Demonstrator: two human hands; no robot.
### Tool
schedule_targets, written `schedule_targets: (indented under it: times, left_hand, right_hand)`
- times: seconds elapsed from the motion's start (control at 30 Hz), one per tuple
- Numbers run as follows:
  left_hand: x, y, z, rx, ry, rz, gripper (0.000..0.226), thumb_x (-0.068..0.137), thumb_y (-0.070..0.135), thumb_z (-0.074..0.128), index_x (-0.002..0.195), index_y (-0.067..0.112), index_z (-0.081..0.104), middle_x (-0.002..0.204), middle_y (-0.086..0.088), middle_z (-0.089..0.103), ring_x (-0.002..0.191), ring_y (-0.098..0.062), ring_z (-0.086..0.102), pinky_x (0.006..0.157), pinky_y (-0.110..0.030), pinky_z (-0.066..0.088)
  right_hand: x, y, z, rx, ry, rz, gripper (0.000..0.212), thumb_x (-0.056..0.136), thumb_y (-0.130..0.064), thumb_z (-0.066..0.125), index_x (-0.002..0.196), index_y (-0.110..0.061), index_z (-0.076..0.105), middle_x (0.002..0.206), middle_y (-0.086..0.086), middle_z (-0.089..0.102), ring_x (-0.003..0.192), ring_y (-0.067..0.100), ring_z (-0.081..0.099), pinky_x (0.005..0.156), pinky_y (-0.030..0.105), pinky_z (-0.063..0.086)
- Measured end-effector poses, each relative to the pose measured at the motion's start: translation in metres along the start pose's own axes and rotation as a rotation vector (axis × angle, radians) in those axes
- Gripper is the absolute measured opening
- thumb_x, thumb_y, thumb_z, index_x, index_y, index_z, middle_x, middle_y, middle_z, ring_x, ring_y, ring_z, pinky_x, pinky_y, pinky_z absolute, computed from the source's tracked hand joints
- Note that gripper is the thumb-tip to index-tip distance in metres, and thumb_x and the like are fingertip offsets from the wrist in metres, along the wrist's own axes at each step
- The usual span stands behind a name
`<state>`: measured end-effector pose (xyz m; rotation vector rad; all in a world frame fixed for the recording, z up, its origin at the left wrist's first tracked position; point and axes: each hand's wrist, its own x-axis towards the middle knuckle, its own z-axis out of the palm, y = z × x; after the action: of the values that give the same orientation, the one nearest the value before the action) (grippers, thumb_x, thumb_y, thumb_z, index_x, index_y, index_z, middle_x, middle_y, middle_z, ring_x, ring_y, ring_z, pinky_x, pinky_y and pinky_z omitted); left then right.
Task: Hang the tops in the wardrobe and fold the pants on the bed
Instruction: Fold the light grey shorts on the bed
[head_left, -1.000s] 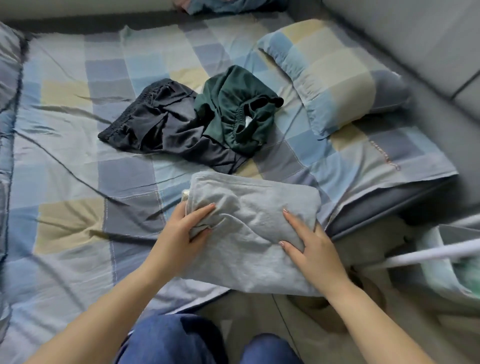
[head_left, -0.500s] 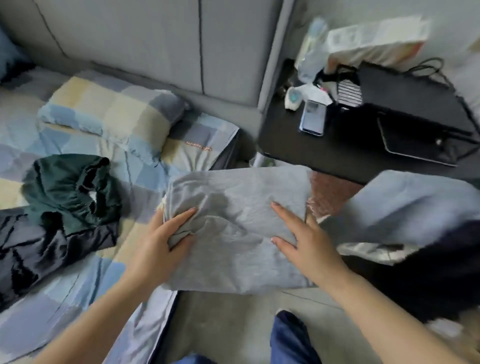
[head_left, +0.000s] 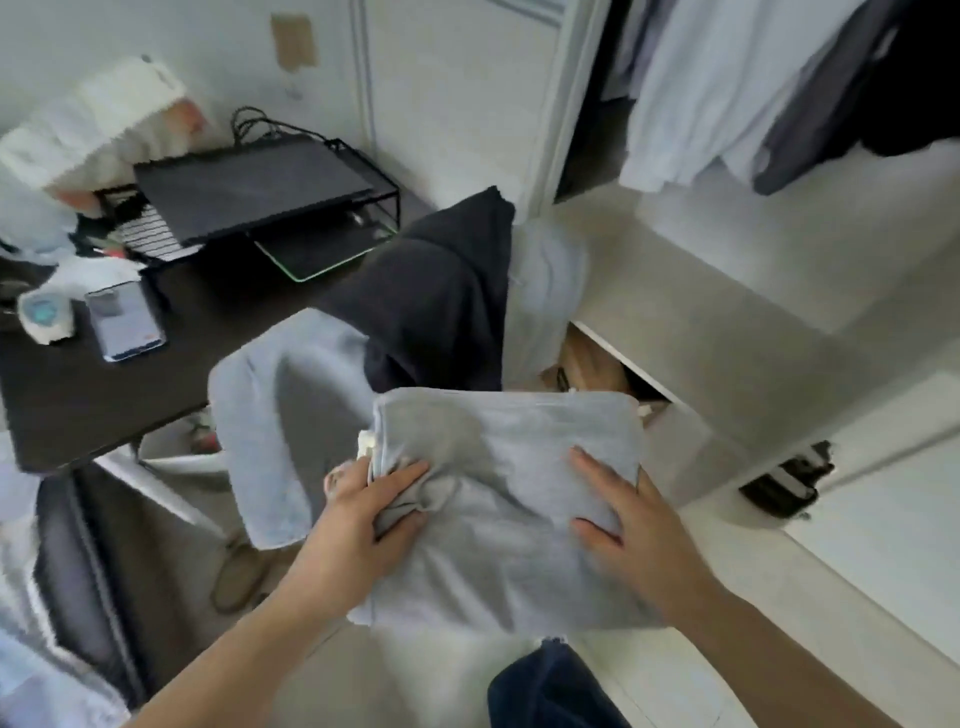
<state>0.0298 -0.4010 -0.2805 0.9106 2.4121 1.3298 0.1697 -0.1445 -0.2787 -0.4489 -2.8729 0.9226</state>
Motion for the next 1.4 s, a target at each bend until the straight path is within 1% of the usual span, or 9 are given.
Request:
schedule_targets:
  times: [0.1,0.27,0.5,0.9,1.07,1.13,1.2,1.3,1.4]
  left_hand:
    - [0.055,0.020,0.050,-0.045,-0.100,0.046,0.054,0.081,0.006,0.072,0.123,0.035,0.054,0.120,0.018,0.045,0.115,0.006,0.044,0.097,0.000,0.027]
    - [0.153,0.037,0.144,-0.104,-0.270,0.055,0.056,0.083,0.003,0.069,0.117,0.044,0.053,0.123,0.021,0.043,0.116,0.019,0.038,0.095,0.003,0.027]
    - [0.290,0.041,0.236,0.056,-0.331,0.070,0.050,0.082,0.003,0.071,0.126,0.023,0.059,0.123,0.010,0.047,0.113,-0.012,0.051,0.095,0.002,0.027]
    - [0.579,0.081,0.369,0.064,-0.342,0.440,0.053,0.084,-0.001,0.065,0.134,0.010,0.052,0.139,-0.015,0.046,0.121,-0.021,0.050,0.101,-0.018,0.034]
    - [0.632,0.047,0.447,0.195,-0.547,0.450,0.056,0.084,-0.001,0.063,0.137,0.005,0.047,0.146,-0.023,0.036,0.132,-0.033,0.042,0.108,-0.029,0.033]
    - [0.636,0.027,0.474,0.300,-0.624,0.330,0.061,0.088,0.006,0.059,0.145,0.011,0.037,0.155,-0.019,0.018,0.142,-0.031,0.025,0.113,-0.032,0.026]
    - [0.633,0.011,0.486,0.474,-0.543,0.191,0.068,0.089,0.015,0.058,0.149,0.020,0.028,0.159,-0.017,0.003,0.146,-0.033,0.010,0.115,-0.043,0.020]
    - [0.618,0.012,0.492,0.596,-0.528,0.529,0.067,0.074,0.021,0.073,0.136,0.014,0.049,0.149,-0.020,0.034,0.139,-0.041,0.029,0.106,-0.063,0.025]
    - [0.600,0.019,0.510,0.704,-0.660,0.837,0.071,0.059,0.042,0.083,0.122,0.014,0.064,0.131,-0.016,0.058,0.123,-0.038,0.052,0.095,-0.065,0.038]
  right_hand:
    - [-0.001,0.056,-0.027,0.070,0.013,0.141,0.071,0.088,-0.042,0.060,0.123,-0.078,0.009,0.133,-0.018,0.026,0.119,-0.004,0.029,0.103,0.013,0.025]
    - [0.029,0.154,-0.064,0.142,0.040,0.330,0.071,0.087,-0.036,0.066,0.126,-0.068,0.016,0.140,-0.009,0.027,0.119,0.001,0.035,0.103,0.016,0.028]
    - [0.120,0.265,-0.095,0.079,0.029,0.514,0.071,0.087,-0.034,0.065,0.146,-0.041,0.026,0.154,0.004,0.019,0.136,0.021,0.033,0.110,0.025,0.027]
    - [0.284,0.403,-0.181,-0.058,0.616,0.698,0.073,0.081,-0.023,0.072,0.144,-0.035,0.036,0.141,0.017,0.037,0.126,0.029,0.045,0.100,0.027,0.037]
    - [0.305,0.475,-0.164,-0.187,0.371,0.877,0.072,0.084,-0.015,0.068,0.147,-0.020,0.034,0.146,0.021,0.029,0.129,0.034,0.041,0.104,0.032,0.037]
    - [0.305,0.498,-0.146,-0.208,0.214,0.995,0.073,0.088,-0.021,0.065,0.149,-0.020,0.025,0.155,0.020,0.012,0.141,0.032,0.023,0.108,0.035,0.032]
    - [0.304,0.508,-0.126,-0.183,0.148,1.136,0.079,0.088,-0.031,0.065,0.151,-0.026,0.016,0.159,0.016,-0.006,0.146,0.031,0.004,0.113,0.044,0.022]
    - [0.306,0.508,-0.107,-0.282,0.216,1.014,0.075,0.088,-0.045,0.059,0.150,-0.031,0.019,0.160,0.011,-0.003,0.147,0.027,-0.003,0.115,0.052,0.010]
    - [0.317,0.511,-0.096,-0.368,0.124,0.869,0.073,0.088,-0.058,0.049,0.150,-0.034,0.019,0.160,0.010,-0.003,0.147,0.027,0.001,0.113,0.056,0.009]
